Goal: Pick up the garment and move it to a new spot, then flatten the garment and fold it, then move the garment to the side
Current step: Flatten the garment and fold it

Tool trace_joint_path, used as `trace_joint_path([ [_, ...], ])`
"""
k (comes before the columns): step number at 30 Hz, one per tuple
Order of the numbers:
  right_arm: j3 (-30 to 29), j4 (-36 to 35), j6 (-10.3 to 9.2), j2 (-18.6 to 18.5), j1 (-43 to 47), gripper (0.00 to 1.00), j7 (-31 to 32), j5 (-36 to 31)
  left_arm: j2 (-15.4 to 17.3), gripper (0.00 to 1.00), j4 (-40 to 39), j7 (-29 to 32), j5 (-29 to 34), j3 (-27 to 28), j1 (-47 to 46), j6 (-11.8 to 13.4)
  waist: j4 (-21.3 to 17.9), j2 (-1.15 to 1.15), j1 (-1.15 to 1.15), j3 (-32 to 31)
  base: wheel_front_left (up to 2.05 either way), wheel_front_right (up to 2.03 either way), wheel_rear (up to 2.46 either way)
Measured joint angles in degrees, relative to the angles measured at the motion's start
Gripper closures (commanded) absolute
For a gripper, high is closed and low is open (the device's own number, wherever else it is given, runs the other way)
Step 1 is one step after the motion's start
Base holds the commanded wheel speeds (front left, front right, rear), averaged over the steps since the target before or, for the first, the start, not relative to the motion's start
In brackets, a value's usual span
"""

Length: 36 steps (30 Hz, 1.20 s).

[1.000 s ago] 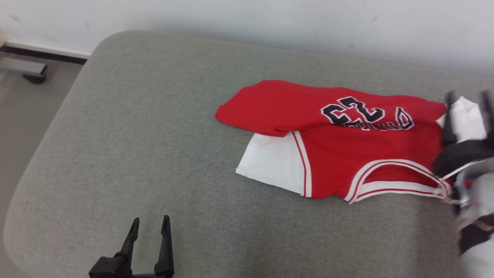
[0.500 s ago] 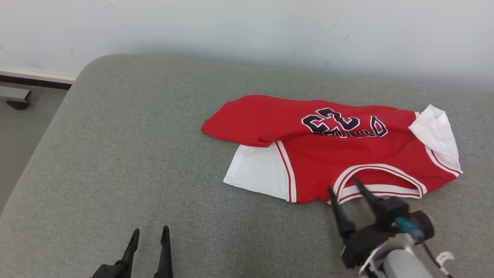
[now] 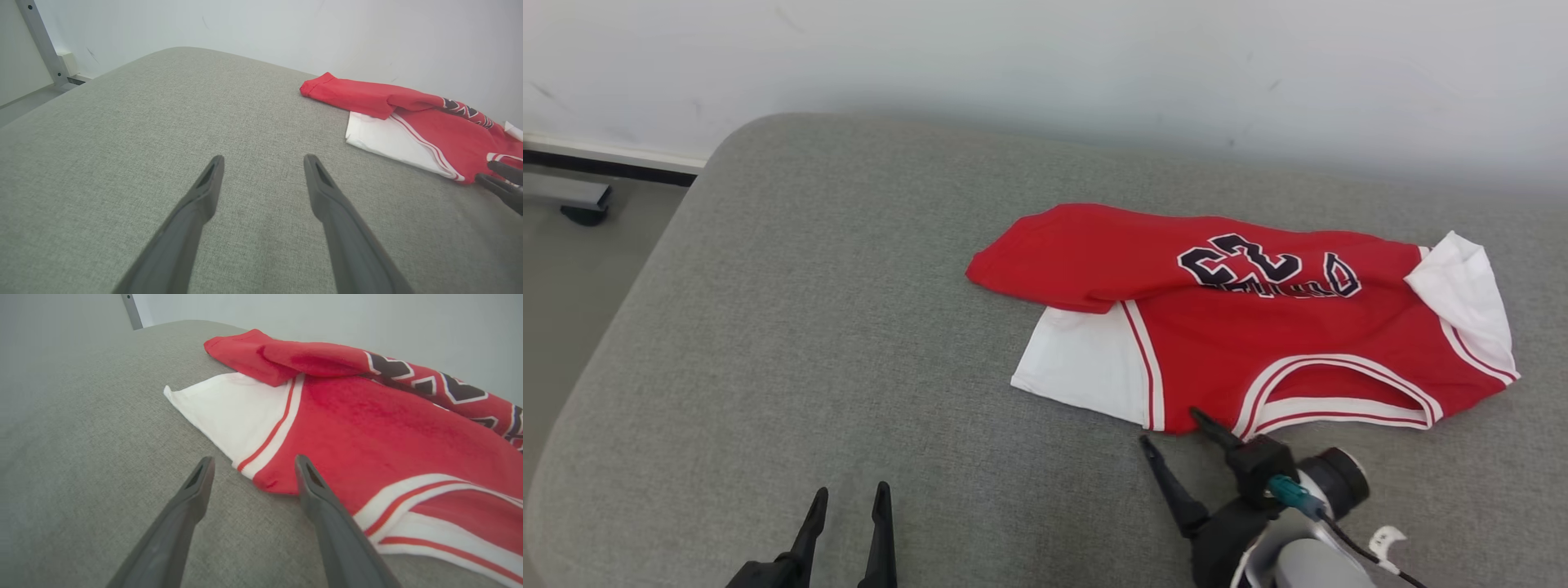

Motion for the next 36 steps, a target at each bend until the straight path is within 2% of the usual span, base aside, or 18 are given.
trace_joint_path([
  [11,4.0,5.6,0.00,2.8,-6.5,0.00,0.0,1.2,0.0,0.00,0.0,0.0,-0.3,-1.7,-0.1,-0.1,3.5,0.00,0.00,1.1,0.00,0.00,0.00],
  [16,5.1,11.8,0.00,3.0,-10.6,0.00,0.0,2.2,0.0,0.00,0.1,0.0,-1.0,-3.0,-0.2,0.0,6.0,0.00,0.00,1.9,0.00,0.00,0.00],
  [20,4.7,18.2,0.00,3.1,-13.1,0.09,0.0,2.3,0.0,0.00,0.2,0.0,-1.4,-3.6,-0.2,0.5,8.3,0.00,0.00,2.5,0.00,0.00,0.00],
  [21,4.7,19.7,0.00,3.2,-13.4,0.13,0.1,2.3,0.0,0.00,0.2,0.0,-1.4,-3.6,-0.1,0.5,8.8,0.00,0.01,2.6,0.00,0.00,0.00],
  [22,4.7,20.7,0.00,3.4,-13.7,0.23,0.0,2.6,0.0,0.00,0.2,0.0,-1.4,-3.4,-0.1,0.5,9.3,0.00,0.01,2.7,0.00,0.00,0.00],
  [23,5.0,21.5,-0.01,3.7,-14.0,0.52,0.0,2.7,0.0,0.00,0.2,0.0,-1.4,-3.2,0.0,0.5,9.7,0.00,0.00,2.8,0.00,0.00,0.00],
  [24,5.2,22.2,-0.01,3.8,-14.3,0.67,-0.1,2.9,0.0,0.00,0.1,0.0,-1.4,-3.0,0.0,0.5,10.0,0.00,0.00,2.9,0.00,0.00,0.00],
  [25,5.6,22.7,-0.01,4.0,-14.4,0.94,-0.1,3.2,0.0,0.00,0.0,0.0,-1.4,-2.7,0.1,0.5,10.2,0.00,0.00,3.0,0.00,0.00,0.00],
  [26,6.0,22.9,-0.01,4.1,-14.4,1.00,-0.1,3.5,0.0,0.00,-0.1,0.0,-1.3,-2.4,0.3,0.7,10.2,0.00,0.00,3.0,0.00,0.00,0.00],
  [30,7.0,21.9,-0.01,4.0,-14.0,1.00,-0.2,4.9,0.0,0.00,-0.3,0.0,-1.3,-2.0,0.3,0.6,9.2,0.00,0.00,3.1,0.00,0.00,0.00],
  [36,7.0,14.5,0.00,1.7,-8.2,1.00,-0.2,6.5,0.0,0.00,0.0,0.0,-0.7,-1.2,0.3,0.2,5.8,0.00,0.01,2.0,0.00,0.00,0.00],
])
